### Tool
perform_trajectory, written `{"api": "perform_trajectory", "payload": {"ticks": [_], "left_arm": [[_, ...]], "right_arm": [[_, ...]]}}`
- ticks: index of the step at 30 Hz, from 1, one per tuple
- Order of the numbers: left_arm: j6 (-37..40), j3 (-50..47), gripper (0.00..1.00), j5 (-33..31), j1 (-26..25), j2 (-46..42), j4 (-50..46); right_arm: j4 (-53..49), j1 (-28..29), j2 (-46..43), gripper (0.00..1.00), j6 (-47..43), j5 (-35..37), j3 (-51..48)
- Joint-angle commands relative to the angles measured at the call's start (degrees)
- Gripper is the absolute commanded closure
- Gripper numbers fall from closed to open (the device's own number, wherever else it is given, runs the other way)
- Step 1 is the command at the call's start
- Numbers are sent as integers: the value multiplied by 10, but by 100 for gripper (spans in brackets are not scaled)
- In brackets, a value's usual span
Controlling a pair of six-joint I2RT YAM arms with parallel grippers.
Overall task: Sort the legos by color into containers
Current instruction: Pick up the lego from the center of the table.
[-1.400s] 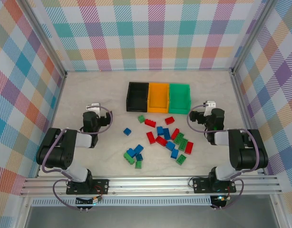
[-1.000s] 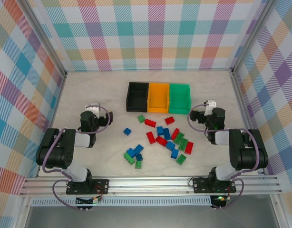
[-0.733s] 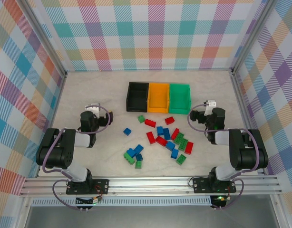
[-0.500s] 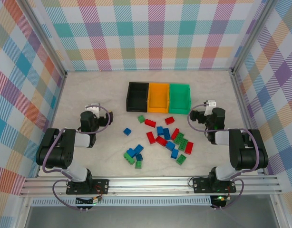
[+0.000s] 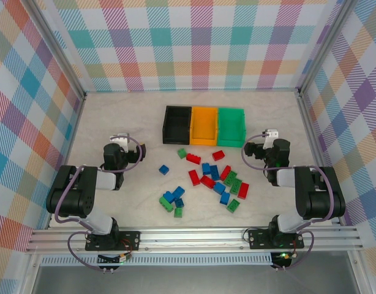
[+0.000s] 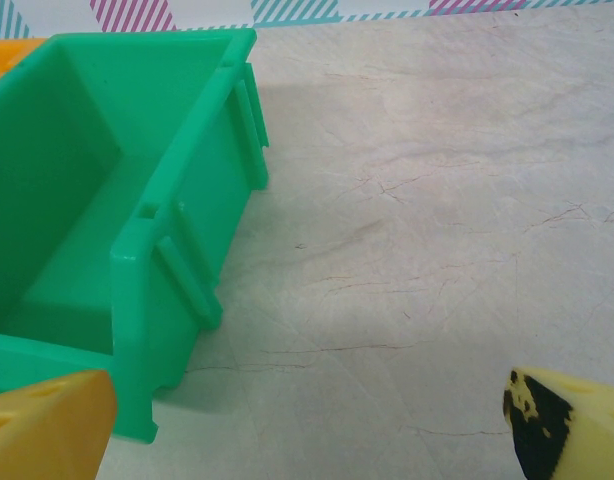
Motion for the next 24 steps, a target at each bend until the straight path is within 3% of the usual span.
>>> {"api": "perform_trajectory", "payload": {"ticks": [1, 10, 18, 24], "left_arm": [[2, 9, 0, 12, 3, 2, 1], [2, 9, 0, 12, 4, 2, 1], [2, 10, 0, 12, 3, 2, 1], [2, 9, 0, 12, 4, 2, 1]], "right_arm": [[1, -3, 1, 1, 4, -9, 11], [4, -3, -3, 1, 4, -9, 9], [-192, -3, -147, 1, 46, 11, 50], [-404, -3, -225, 1, 141, -88, 129]]}}
